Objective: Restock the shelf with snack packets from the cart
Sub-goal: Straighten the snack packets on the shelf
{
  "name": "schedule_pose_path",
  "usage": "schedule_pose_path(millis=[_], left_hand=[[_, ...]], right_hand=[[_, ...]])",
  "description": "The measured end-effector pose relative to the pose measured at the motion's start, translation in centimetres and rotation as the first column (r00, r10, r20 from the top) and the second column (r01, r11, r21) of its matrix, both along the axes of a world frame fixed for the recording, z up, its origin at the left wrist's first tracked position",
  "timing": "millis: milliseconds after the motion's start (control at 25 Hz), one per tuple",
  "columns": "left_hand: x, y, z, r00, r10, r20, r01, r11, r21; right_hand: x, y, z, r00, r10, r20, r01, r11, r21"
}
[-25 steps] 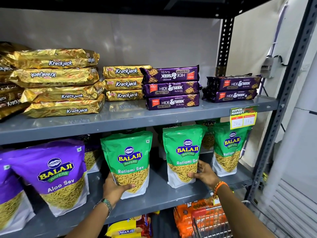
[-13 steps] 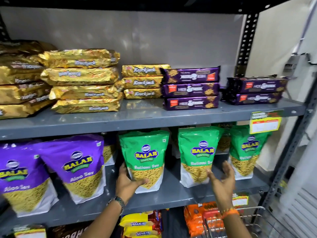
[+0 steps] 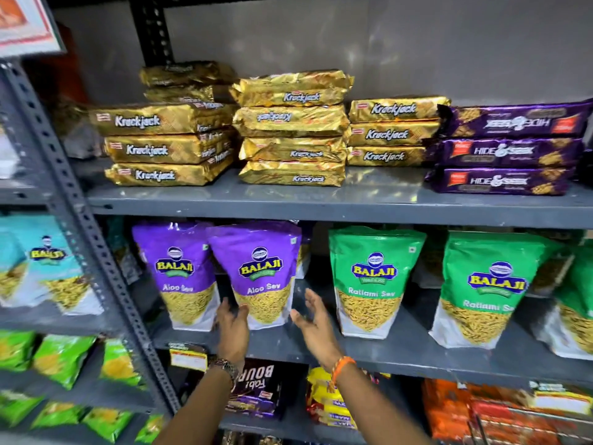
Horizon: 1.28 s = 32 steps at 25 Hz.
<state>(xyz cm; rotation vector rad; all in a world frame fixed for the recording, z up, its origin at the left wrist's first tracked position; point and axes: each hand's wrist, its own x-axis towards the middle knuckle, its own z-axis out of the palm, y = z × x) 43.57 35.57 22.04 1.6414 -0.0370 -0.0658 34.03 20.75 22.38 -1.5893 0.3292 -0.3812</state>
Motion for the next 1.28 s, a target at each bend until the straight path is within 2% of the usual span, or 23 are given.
schedule_pose_path(millis=[160,400,480,520,600,640,680,760,960,1280], left_hand=[[0.9,-1.2,0.4,0.989,-0.145,0.016,0.146,0.988,-0.052],[2.3,-1.7,-0.5,0.979,-0.203,-0.011,0.203,0.979,-0.025],[2.9,-1.5,-0.4,0.975,-0.222,-0.022,0.220,0.973,-0.072],[3.2,-1.3,-0.5,0.970,-0.241,-0.018,0.239,0.968,-0.079],[4.0,-1.0,-0.5,0.959,-0.283,0.006,0.283,0.958,-0.055],[4.4,-0.8,-0.5,0.952,-0.306,0.026,0.307,0.951,-0.038],[4.7,-1.0,-0.6,0.943,-0.329,0.044,0.330,0.944,-0.018],[5.3,-1.2,-0.9,0.929,-0.364,0.070,0.363,0.931,0.035],[6.7,-1.5,-1.9,0.911,-0.405,0.081,0.398,0.913,0.087],[7.3,-1.3,-2.1,0.898,-0.429,0.094,0.419,0.901,0.114]], right_hand=[[3.0,0.5,0.5,0.996,-0.068,-0.063,0.069,0.997,0.024],[2.3,-0.4,-0.4,0.992,-0.113,-0.047,0.114,0.993,0.025],[0.8,-0.6,-0.8,0.966,-0.258,0.011,0.258,0.966,-0.006],[-0.1,-0.9,-1.3,0.901,-0.430,0.051,0.432,0.900,-0.059],[-1.7,-2.0,-2.0,0.648,-0.748,0.146,0.756,0.607,-0.245],[-2.2,-2.6,-2.4,0.540,-0.827,0.158,0.820,0.474,-0.321],[-2.5,-3.2,-2.7,0.480,-0.867,0.135,0.839,0.409,-0.359],[-2.6,-3.9,-2.6,0.463,-0.886,0.038,0.825,0.415,-0.384],[-2.0,-5.1,-2.5,0.542,-0.831,-0.121,0.769,0.549,-0.327],[-1.5,-6.5,-3.6,0.545,-0.839,-0.014,0.810,0.530,-0.251]])
